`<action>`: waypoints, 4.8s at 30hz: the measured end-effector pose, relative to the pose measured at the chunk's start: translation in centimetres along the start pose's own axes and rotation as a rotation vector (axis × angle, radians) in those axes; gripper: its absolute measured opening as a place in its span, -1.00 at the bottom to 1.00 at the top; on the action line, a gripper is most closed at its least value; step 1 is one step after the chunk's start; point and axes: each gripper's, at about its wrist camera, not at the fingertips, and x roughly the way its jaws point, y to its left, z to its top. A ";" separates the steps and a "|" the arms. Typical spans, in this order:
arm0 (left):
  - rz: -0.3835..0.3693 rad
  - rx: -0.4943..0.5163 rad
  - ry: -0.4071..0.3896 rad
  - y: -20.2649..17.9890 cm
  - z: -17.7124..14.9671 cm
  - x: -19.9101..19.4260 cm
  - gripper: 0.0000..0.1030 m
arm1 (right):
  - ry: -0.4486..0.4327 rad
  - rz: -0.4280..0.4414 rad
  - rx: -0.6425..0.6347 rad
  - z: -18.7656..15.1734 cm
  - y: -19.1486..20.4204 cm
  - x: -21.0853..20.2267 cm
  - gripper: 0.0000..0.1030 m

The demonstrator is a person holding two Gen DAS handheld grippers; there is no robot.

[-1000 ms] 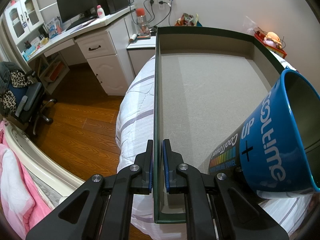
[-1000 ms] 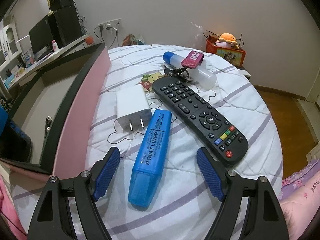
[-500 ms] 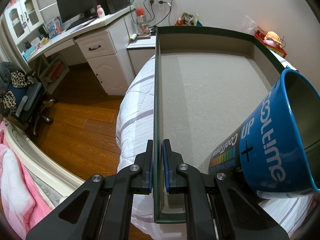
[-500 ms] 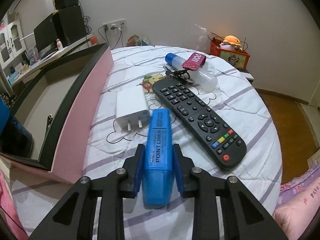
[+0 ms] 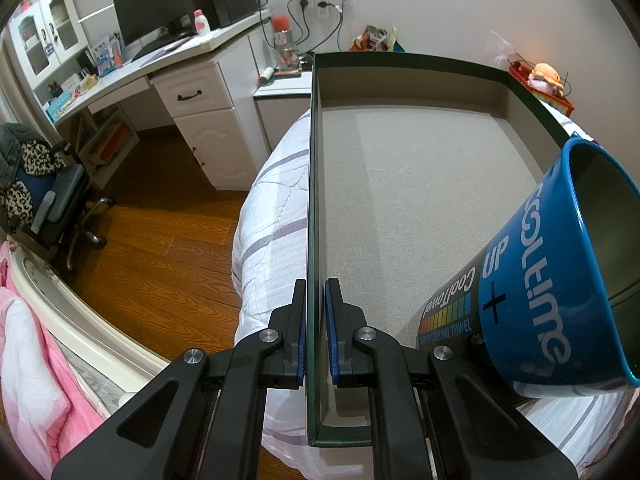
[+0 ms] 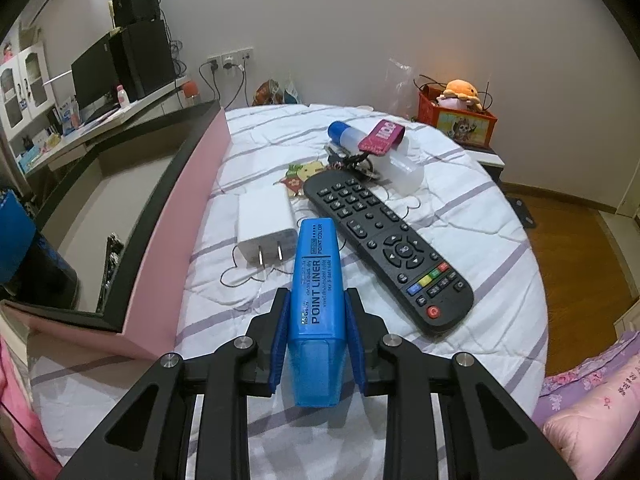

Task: Organize rigid objects
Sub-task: 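Carry the blue highlighter over the tray with the right tool and release, then move the open right tool to the black TV remote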

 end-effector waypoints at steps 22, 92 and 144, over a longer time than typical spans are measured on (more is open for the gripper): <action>0.000 0.000 0.000 0.0 0.0 -0.1 -0.87 | -0.241 0.047 -0.106 5.6 5.0 -7.1 -0.48; 0.002 0.004 0.006 0.0 0.1 -0.2 -0.87 | -0.278 -0.045 -0.124 7.6 5.4 -4.7 1.00; 0.016 0.015 0.009 0.0 -0.2 -0.6 -0.87 | 0.092 -0.013 -0.155 2.5 -4.6 3.8 0.20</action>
